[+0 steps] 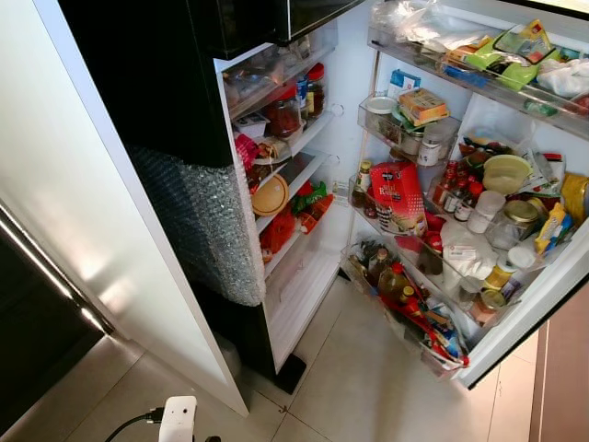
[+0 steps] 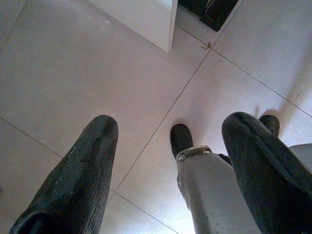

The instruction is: Restocking fridge

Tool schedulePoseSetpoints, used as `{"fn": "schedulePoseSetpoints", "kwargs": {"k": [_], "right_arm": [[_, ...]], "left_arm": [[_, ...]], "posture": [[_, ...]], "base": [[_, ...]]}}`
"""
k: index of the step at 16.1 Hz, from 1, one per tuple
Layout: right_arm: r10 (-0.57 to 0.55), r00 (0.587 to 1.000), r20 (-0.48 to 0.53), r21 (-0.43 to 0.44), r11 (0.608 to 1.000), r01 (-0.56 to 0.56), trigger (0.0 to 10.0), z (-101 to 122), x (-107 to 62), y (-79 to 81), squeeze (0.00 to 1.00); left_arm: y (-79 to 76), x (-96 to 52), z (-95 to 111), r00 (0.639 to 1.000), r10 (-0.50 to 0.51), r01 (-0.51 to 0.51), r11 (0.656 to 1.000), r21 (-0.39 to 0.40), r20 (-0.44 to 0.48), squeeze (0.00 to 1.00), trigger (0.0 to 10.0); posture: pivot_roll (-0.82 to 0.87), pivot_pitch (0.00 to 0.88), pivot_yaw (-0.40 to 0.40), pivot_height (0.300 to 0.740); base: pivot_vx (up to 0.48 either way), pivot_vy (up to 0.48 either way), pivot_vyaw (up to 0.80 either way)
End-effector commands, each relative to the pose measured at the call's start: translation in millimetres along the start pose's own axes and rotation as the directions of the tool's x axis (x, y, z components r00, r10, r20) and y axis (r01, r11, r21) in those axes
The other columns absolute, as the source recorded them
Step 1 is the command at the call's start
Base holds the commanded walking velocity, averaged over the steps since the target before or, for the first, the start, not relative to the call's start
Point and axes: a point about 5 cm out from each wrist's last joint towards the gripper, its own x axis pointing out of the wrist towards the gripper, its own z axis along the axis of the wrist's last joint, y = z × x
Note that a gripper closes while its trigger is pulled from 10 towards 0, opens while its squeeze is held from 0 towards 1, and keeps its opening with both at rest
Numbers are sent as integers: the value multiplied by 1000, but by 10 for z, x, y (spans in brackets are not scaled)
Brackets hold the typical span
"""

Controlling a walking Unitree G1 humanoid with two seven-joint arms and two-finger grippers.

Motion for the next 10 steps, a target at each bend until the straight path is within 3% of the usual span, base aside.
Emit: {"fn": "schedulePoseSetpoints", "kwargs": {"k": [1, 5, 8, 10], "right_arm": [[0, 1000, 24, 14, 1000, 0, 10000, 61, 22, 42, 0], [54, 998, 22, -18, 998, -54, 10000, 89, 41, 277, 0], [74, 997, 28, 8, 997, -74, 10000, 87, 34, 382, 0], [105, 994, 28, -42, 994, -104, 10000, 66, 16, 488, 0]], "left_arm": [[32, -4, -24, 1000, 4, -4, 1000, 3, -16, 0, 10000], [36, -4, -17, 1000, 5, -5, 1000, 3, -15, 0, 10000], [34, -4, -16, 1000, 1, -1, 1000, 4, -14, 0, 10000], [33, -4, -15, 1000, 0, 1, 1000, 6, -13, 0, 10000]], "posture": [[-100, 0, 20, 740], [-95, 0, 20, 740], [-90, 0, 18, 740], [-92, 0, 18, 740]], "base": [[0, 0, 0], [0, 0, 0], [0, 0, 0], [0, 0, 0]]}}
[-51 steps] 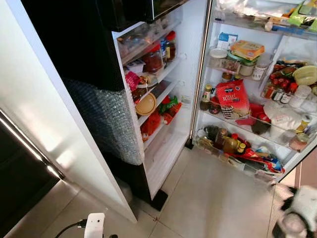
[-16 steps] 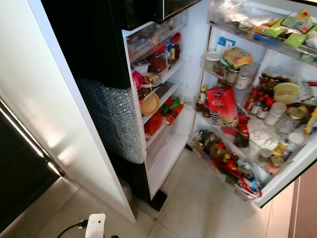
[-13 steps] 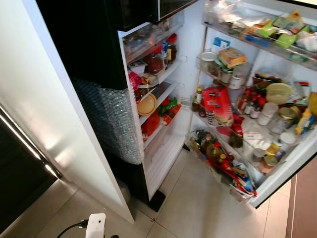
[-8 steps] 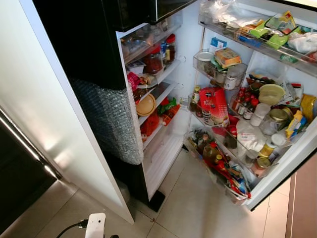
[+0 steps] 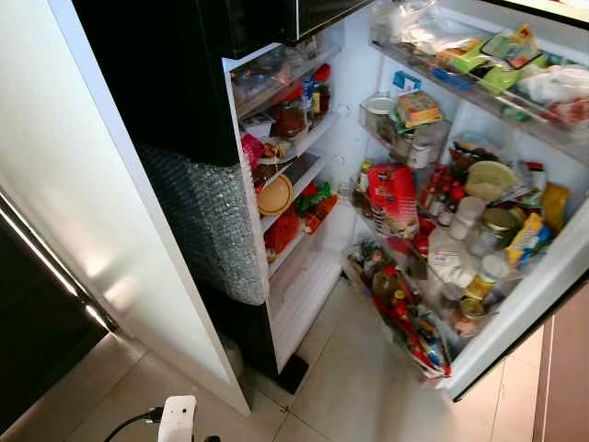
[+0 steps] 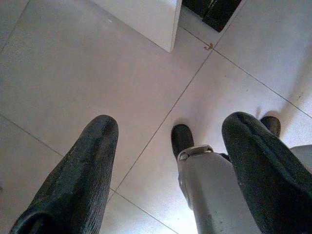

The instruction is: Restocking fridge

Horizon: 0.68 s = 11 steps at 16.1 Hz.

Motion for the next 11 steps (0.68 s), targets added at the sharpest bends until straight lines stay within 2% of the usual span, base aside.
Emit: {"fn": "schedulePoseSetpoints", "kwargs": {"k": [1, 4, 8, 11], "right_arm": [[20, 1000, 17, 1, 1000, -20, 10000, 27, 5, 100, 0], [16, 1000, 23, 12, 1000, -16, 10000, 41, 9, 128, 0], [54, 998, 35, 19, 998, -55, 10000, 71, 15, 247, 0], [183, 982, 49, 33, 982, -185, 10000, 73, -9, 466, 0]], "left_arm": [[24, -4, -21, 1000, 1, -1, 1000, 4, -15, 0, 10000], [22, -3, -21, 1000, 0, 0, 1000, 6, -15, 0, 10000], [24, -3, -21, 1000, 1, -1, 1000, 5, -15, 0, 10000], [28, -4, -19, 1000, -1, 1, 1000, 8, -15, 0, 10000]], "posture": [[-92, 0, 18, 740], [-88, 0, 18, 740], [-87, 0, 17, 740], [-82, 0, 20, 740]], "base": [[0, 0, 0], [0, 0, 0], [0, 0, 0], [0, 0, 0]]}}
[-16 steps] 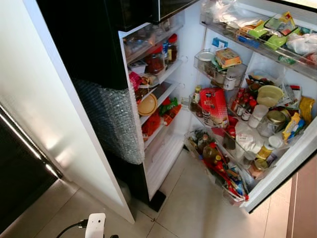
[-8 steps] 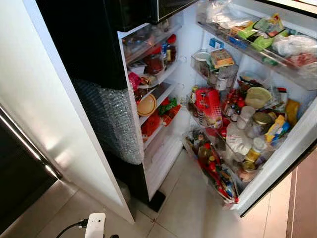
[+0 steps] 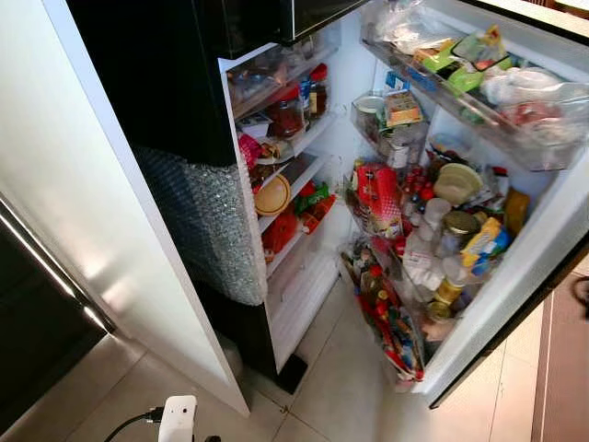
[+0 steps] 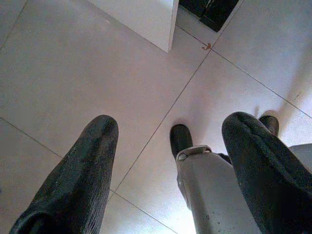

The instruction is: Restocking fridge

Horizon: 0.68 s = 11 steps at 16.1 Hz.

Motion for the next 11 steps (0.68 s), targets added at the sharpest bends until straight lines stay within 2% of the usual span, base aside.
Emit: {"fn": "schedulePoseSetpoints", "kwargs": {"k": [1, 7, 8, 9, 11], "right_arm": [[65, 997, 52, 11, 998, -66, 10000, 113, 36, 113, 0], [165, 983, 83, 6, 986, -166, 10000, 162, 44, 293, 0], [225, 971, 86, 8, 974, -226, 10000, 166, 38, 387, 0], [323, 942, 86, 10, 946, -325, 10000, 161, 19, 523, 0], [423, 902, 82, -2, 906, -424, 10000, 150, -10, 651, 0]], "left_arm": [[31, -4, -20, 1000, 3, -3, 1000, 9, -14, 0, 10000], [32, -4, -19, 1000, 1, -1, 1000, 12, -15, 0, 10000], [34, -5, -19, 1000, 1, -1, 1000, 12, -15, 0, 10000], [35, -5, -20, 1000, 1, -1, 1000, 13, -16, 0, 10000], [35, -5, -21, 1000, 1, -1, 1000, 13, -17, 0, 10000]], "posture": [[-82, 0, 20, 740], [-83, 0, 22, 740], [-81, 0, 21, 740], [-81, 0, 21, 740], [-84, 0, 24, 740]], "base": [[0, 0, 0], [0, 0, 0], [0, 0, 0], [0, 0, 0], [0, 0, 0]]}}
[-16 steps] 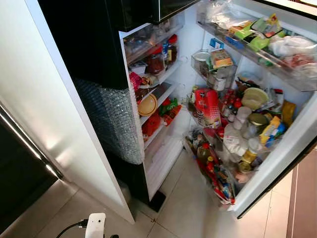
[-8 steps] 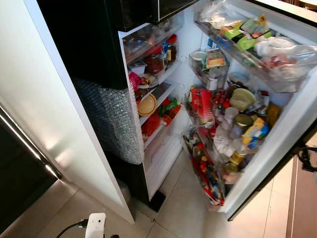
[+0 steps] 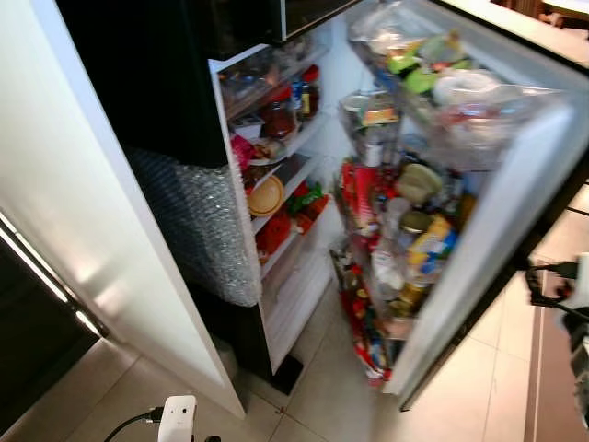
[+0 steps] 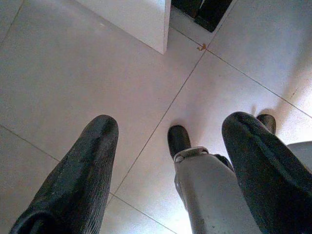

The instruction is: Restocking fridge

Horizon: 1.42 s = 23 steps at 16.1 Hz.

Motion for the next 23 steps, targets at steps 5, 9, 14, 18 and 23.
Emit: {"fn": "schedulePoseSetpoints", "kwargs": {"k": [5, 9, 14, 18, 23], "right_arm": [[541, 840, -32, 12, 841, -541, 10000, -46, -4, 686, 0], [571, 819, -66, 24, 821, -570, 10000, -122, -38, 722, 0], [547, 824, -146, 77, 837, -542, 10000, -343, -130, 707, 0], [354, 883, -309, 99, 935, -340, 10000, -706, -242, 656, 0], [259, 833, -489, 175, 965, -197, 10000, -1162, -495, 934, 0]], "left_arm": [[21, -4, -25, 1000, 7, -7, 1000, 5, -15, 0, 10000], [13, -3, -30, 1000, 7, -7, 1000, 4, -16, 0, 10000], [11, -3, -30, 1000, 8, -8, 1000, 2, -15, 0, 10000], [9, -2, -25, 1000, 14, -14, 1000, -5, -14, 0, 10000], [12, -2, -22, 1000, 20, -20, 1000, -11, -12, 0, 10000]], "posture": [[-85, 0, 18, 740], [-84, 0, 15, 740], [-89, 0, 14, 740], [-76, 0, 10, 740], [-67, 0, 11, 740]], "base": [[0, 0, 0], [0, 0, 0], [0, 0, 0], [0, 0, 0], [0, 0, 0]]}}
